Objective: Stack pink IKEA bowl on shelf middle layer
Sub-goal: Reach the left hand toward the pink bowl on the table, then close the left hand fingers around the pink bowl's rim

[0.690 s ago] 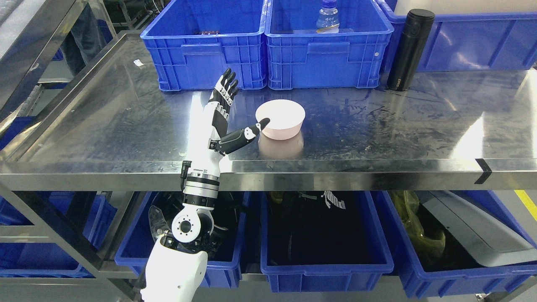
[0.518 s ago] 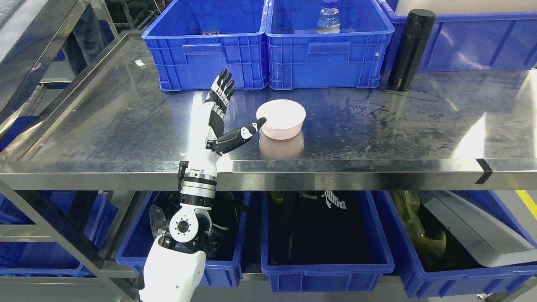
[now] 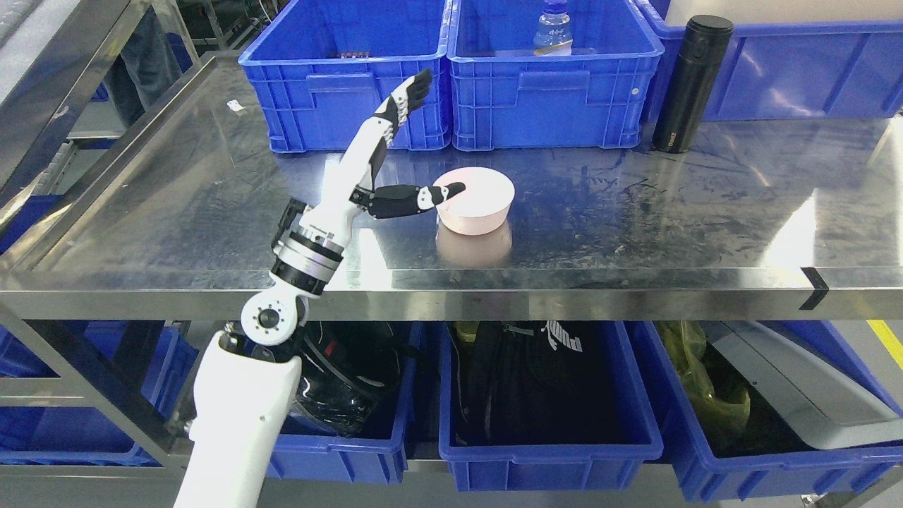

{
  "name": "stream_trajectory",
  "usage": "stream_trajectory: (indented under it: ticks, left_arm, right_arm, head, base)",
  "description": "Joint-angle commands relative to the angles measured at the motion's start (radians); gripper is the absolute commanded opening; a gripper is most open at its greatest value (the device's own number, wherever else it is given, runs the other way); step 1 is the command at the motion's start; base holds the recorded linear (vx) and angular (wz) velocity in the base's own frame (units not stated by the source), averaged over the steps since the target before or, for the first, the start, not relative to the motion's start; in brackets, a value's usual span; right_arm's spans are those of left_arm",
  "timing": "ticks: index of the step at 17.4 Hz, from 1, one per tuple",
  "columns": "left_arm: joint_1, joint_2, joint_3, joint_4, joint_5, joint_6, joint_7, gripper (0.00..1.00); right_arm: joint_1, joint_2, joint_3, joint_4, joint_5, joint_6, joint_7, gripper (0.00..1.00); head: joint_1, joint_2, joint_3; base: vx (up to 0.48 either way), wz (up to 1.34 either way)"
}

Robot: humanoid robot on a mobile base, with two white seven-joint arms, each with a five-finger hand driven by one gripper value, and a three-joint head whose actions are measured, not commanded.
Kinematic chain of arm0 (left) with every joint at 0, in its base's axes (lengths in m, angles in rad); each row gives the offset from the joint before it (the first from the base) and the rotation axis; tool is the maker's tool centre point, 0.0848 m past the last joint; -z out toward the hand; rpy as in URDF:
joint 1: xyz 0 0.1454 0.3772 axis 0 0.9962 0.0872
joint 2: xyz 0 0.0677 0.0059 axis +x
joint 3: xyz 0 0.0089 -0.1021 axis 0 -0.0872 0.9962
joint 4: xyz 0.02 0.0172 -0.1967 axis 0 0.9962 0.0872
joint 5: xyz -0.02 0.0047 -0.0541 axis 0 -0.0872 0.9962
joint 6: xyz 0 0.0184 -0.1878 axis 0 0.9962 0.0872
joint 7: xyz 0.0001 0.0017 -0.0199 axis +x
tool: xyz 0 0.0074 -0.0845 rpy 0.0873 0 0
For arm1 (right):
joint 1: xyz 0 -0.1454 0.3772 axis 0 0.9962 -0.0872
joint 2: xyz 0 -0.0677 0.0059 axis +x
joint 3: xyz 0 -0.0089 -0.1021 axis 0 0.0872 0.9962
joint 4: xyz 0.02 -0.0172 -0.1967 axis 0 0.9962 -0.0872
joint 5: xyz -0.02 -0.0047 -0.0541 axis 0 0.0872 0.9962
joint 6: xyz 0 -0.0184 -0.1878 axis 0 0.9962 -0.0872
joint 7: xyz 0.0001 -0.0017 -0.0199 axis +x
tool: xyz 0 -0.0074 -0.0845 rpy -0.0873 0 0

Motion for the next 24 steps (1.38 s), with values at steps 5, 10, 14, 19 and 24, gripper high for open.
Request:
stream_trajectory:
  ticks: [5,10,14,19,24]
  left_arm:
    - [-0.356,0.198,-0.053,-0.002,-0.526,-0.018,-0.594,1.0]
    - [-0.339,0.09,-0.21,0.05,-0.827,-0.018,-0.636,1.0]
    - [-0.346,0.015,-0.231,0.158,-0.936,-0.015,-0.648,0.93]
    - [-0.353,-0.137,-0.256,0.267,-0.949,-0.018,-0.638,0.88]
    - [-0.374,-0.15,-0.254,0.313,-0.949,-0.027,-0.624,0.77]
  right_arm:
    - [0.005,-0.017,0.0,-0.017,0.0,-0.001,-0.002,1.0]
    - [0.003,-0.017,0.0,-0.017,0.0,-0.001,-0.002,1.0]
    - [0.003,-0.017,0.0,-0.017,0.0,-0.001,-0.002,1.0]
    - [0.005,-0.017,0.0,-0.017,0.0,-0.001,-0.002,1.0]
    - [0.003,-0.017,0.0,-0.017,0.0,-0.001,-0.002,1.0]
  head:
    - [0.0,0.0,0.0]
    - [0.0,0.0,0.0]
    - [0.0,0.0,0.0]
    - [0.0,0.0,0.0]
    - [0.0,0.0,0.0]
  base:
    - [0.0,0.0]
    - [0.0,0.0]
    - [0.0,0.0]
    - [0.0,0.0]
    - [0.0,0.0]
